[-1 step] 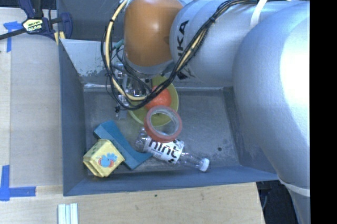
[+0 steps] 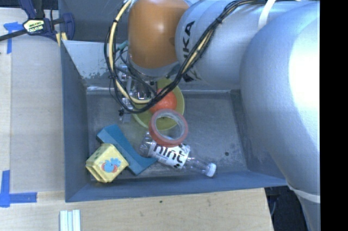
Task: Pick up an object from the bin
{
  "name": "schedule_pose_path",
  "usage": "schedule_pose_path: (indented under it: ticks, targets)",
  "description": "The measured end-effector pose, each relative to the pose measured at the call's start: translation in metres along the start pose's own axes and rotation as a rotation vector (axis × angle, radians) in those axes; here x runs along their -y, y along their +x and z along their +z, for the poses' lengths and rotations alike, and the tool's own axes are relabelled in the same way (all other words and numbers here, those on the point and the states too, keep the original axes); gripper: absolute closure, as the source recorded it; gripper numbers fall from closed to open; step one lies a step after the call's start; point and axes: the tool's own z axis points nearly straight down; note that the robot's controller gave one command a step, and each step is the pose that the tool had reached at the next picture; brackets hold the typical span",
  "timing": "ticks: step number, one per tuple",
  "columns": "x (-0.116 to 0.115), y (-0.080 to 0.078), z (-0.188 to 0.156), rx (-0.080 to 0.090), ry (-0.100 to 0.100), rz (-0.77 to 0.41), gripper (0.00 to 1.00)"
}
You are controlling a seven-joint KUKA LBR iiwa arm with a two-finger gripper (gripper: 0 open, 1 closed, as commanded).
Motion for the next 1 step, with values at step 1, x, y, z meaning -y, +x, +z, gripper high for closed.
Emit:
schedule_pose_path:
  ticks: [1]
  targets:
    - [-0.0047, -0.0139, 0.0588, -0.001, 0.000, -0.235, 0.00]
